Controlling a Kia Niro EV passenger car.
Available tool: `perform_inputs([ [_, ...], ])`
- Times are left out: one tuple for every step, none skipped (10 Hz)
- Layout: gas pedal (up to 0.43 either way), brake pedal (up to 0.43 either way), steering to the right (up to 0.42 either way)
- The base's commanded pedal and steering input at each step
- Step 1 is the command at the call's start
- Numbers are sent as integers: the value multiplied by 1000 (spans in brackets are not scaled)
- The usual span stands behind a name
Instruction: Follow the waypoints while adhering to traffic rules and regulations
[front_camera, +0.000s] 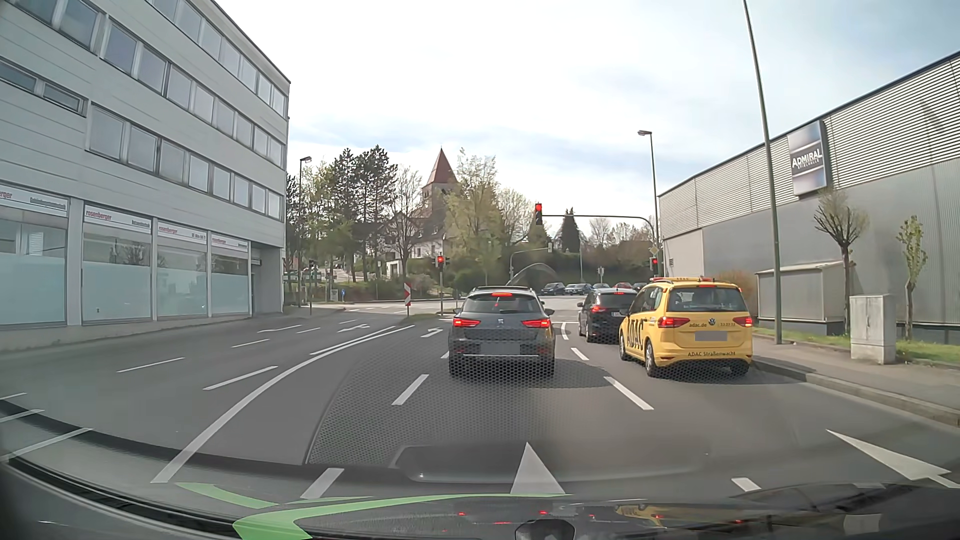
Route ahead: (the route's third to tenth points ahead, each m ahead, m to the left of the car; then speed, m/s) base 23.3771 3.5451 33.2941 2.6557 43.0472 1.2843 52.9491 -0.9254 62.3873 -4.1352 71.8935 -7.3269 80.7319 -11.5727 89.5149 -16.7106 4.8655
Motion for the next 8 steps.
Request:
perform_inputs([
  [0,165,8],
  [0,159,10],
  [0,159,12],
  [0,165,12],
  [0,171,11],
  [0,171,12],
  [0,171,11],
  [0,165,8],
])
